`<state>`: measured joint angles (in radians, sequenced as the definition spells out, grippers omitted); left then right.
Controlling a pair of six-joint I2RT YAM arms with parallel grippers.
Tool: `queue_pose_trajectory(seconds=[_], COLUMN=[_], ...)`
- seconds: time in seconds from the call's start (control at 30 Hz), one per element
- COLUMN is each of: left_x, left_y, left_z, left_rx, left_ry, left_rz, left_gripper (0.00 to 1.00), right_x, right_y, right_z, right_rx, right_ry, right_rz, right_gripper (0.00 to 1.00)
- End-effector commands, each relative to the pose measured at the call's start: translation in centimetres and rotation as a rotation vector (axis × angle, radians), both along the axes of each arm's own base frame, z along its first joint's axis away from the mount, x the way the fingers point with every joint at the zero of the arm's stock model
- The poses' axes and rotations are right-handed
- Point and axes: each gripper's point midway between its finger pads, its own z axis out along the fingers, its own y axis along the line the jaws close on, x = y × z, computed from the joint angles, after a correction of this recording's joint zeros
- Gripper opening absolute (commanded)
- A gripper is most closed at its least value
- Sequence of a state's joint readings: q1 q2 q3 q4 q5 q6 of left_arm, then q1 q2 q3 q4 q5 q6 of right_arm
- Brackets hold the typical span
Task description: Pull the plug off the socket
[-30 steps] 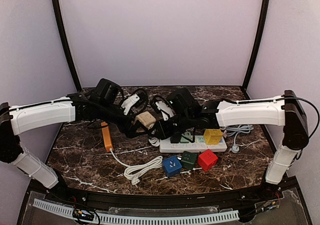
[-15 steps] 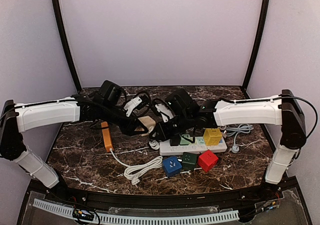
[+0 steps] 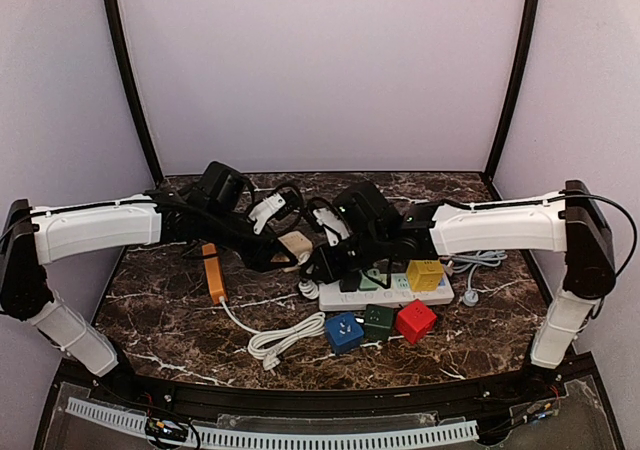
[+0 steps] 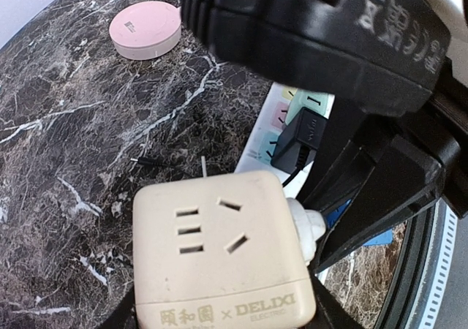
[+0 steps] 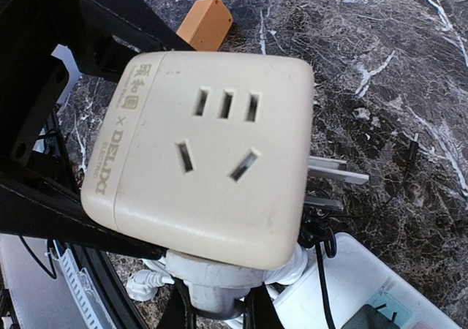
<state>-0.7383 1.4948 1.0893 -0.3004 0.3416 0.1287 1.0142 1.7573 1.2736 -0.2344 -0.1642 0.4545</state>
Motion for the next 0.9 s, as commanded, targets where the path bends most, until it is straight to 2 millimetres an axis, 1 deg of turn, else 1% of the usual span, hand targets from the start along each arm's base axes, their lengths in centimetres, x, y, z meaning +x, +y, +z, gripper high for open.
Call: queue_pose_trajectory(seconds=[0.0, 0.13, 0.33, 0.47, 0.67, 0.77, 0.87], left_x=[-2.1, -1.8, -0.3, 1.2, 2.7, 3.2, 3.1], left_y=[0.0, 0.1, 0.7, 1.7, 2.8, 3.3, 3.2], left_z=[-0.6, -0.9, -1.5, -1.5, -2.0, -2.3, -2.1], left_rx=[0.008, 0.026, 0.062, 0.031, -0.009, -0.014, -0.03], left_ry=[0.004, -0.005, 0.007, 0.061, 0.148, 0.17, 0.175], left_rz=[-0.094, -0.075, 0.016, 0.102, 0.196, 0.222, 0.208], left_gripper=[0.01, 0.01, 0.01, 0.01, 0.01, 0.01, 0.01], right_x=[0.8, 0.9, 1.0, 0.8, -0.1, -0.7, -0.6], right_y=[0.5, 0.5, 0.7, 1.6, 4.0, 5.0, 4.9], right_z=[6.1, 6.7, 7.0, 7.2, 7.5, 7.8, 7.4], right_rx=[0.225, 0.242, 0.22, 0.193, 0.159, 0.157, 0.146], right_ry=[-0.069, -0.075, -0.112, -0.167, -0.254, -0.274, -0.276], right_rz=[0.047, 0.054, 0.009, -0.039, -0.093, -0.096, -0.106], right_gripper=[0.0, 0.0, 0.0, 0.0, 0.0, 0.0, 0.0])
